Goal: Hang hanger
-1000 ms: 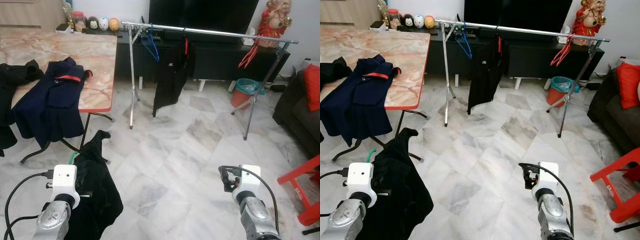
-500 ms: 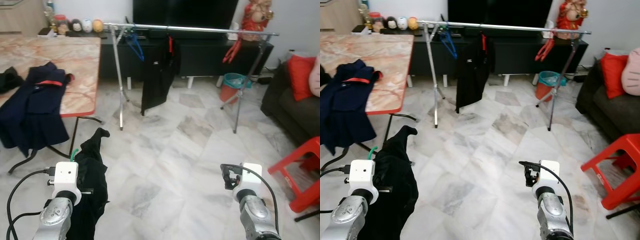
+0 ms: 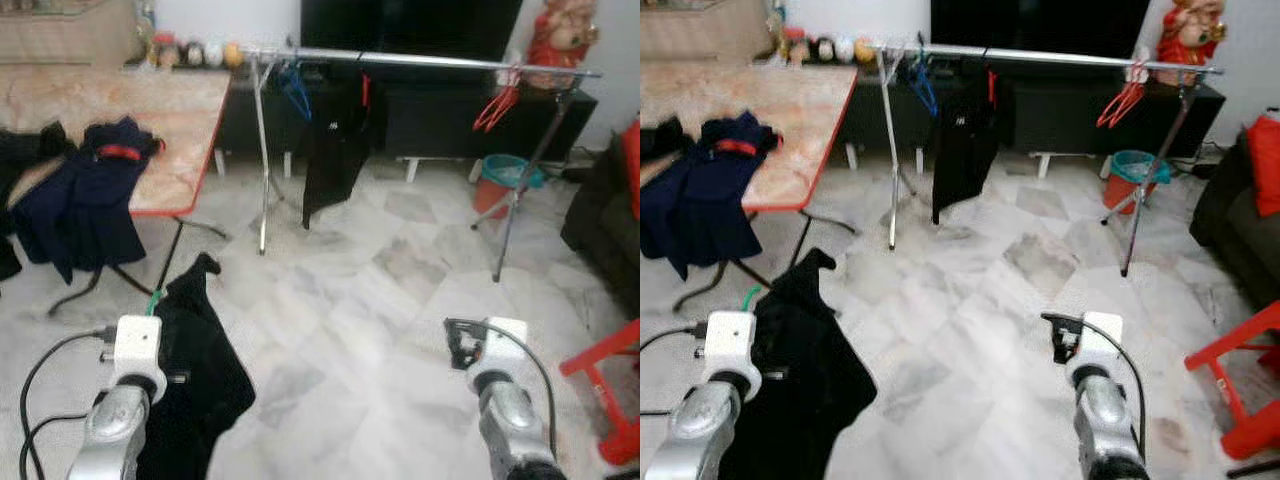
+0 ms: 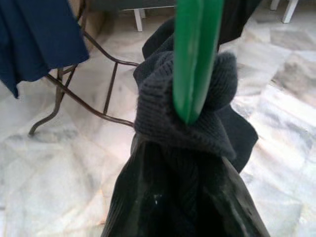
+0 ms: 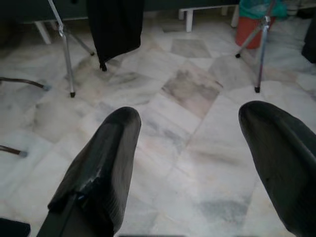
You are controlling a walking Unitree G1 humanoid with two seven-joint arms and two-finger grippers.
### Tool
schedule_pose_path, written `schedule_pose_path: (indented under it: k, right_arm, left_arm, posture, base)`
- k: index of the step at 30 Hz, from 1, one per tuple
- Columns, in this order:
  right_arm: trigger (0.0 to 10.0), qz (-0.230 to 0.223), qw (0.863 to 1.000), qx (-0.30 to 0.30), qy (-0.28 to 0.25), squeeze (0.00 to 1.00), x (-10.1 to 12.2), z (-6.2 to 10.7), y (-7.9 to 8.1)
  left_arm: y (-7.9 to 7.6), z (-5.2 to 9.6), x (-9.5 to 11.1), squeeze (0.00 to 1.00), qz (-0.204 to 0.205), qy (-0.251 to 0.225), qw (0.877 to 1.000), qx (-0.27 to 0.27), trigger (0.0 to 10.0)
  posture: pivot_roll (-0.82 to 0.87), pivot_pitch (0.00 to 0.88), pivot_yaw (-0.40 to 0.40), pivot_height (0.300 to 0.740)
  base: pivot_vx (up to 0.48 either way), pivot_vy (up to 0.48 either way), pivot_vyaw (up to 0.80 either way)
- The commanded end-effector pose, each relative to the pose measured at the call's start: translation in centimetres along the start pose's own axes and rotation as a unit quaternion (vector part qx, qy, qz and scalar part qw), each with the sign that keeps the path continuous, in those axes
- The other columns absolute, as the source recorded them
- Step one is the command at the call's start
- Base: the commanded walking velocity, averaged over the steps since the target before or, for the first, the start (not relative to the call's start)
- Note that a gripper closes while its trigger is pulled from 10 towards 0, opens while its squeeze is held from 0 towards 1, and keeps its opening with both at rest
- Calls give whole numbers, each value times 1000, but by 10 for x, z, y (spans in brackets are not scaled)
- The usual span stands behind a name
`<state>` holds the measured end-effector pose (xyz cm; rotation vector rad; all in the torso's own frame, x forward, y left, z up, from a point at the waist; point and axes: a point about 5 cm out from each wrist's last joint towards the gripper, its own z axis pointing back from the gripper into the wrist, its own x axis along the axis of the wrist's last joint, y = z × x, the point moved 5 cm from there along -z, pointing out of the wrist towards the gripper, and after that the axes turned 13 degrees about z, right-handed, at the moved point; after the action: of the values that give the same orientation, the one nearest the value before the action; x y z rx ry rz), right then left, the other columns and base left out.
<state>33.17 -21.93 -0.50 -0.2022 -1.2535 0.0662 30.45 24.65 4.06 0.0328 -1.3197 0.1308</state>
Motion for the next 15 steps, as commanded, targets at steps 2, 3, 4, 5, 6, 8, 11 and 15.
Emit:
schedule_pose_path:
  k: [2,3,4,5,6,8,11,15]
  right_arm:
    - [10000,3,1000,-12,4,0,-1,0,-10]
    - [10000,2,1000,-11,3,0,0,0,-10]
    - [10000,2,1000,-10,2,0,1,-1,-10]
    - [10000,0,1000,-11,1,0,2,-2,-10]
    - [10000,-1,1000,-11,0,0,3,-2,-10]
    - [10000,-7,1000,-15,0,0,4,-3,-11]
    - [10000,-8,1000,-17,2,0,8,-6,-9]
    - [10000,-16,1000,-20,-3,0,11,-8,-9]
  left_arm:
    - [-8,-3,8,0,-3,-18,1000,-11,10000]
    - [-8,-3,8,0,-3,-18,1000,-12,10000]
    - [-9,-4,7,0,-4,-17,1000,-14,10000]
    - [-11,-4,7,0,1,-18,1000,-20,10000]
    - [-12,-5,7,0,5,-18,1000,-24,10000]
    - [-17,-7,8,0,11,-20,999,-37,10000]
    - [-22,-14,12,0,18,-21,999,-47,10000]
    - [-29,-19,15,0,23,-25,997,-65,10000]
  posture:
    - [118,0,-60,740]
    - [117,0,-59,740]
    - [117,0,-59,740]
    - [114,0,-56,740]
    - [113,0,-55,740]
    - [113,0,-52,740]
    - [108,0,-40,740]
    - [100,0,-31,740]
  base:
    - [0,-382,0]
    - [0,-379,0]
    - [0,0,0]
    - [0,0,0]
    - [0,0,0]
    - [0,0,0]
    - [0,0,0]
    - [0,0,0]
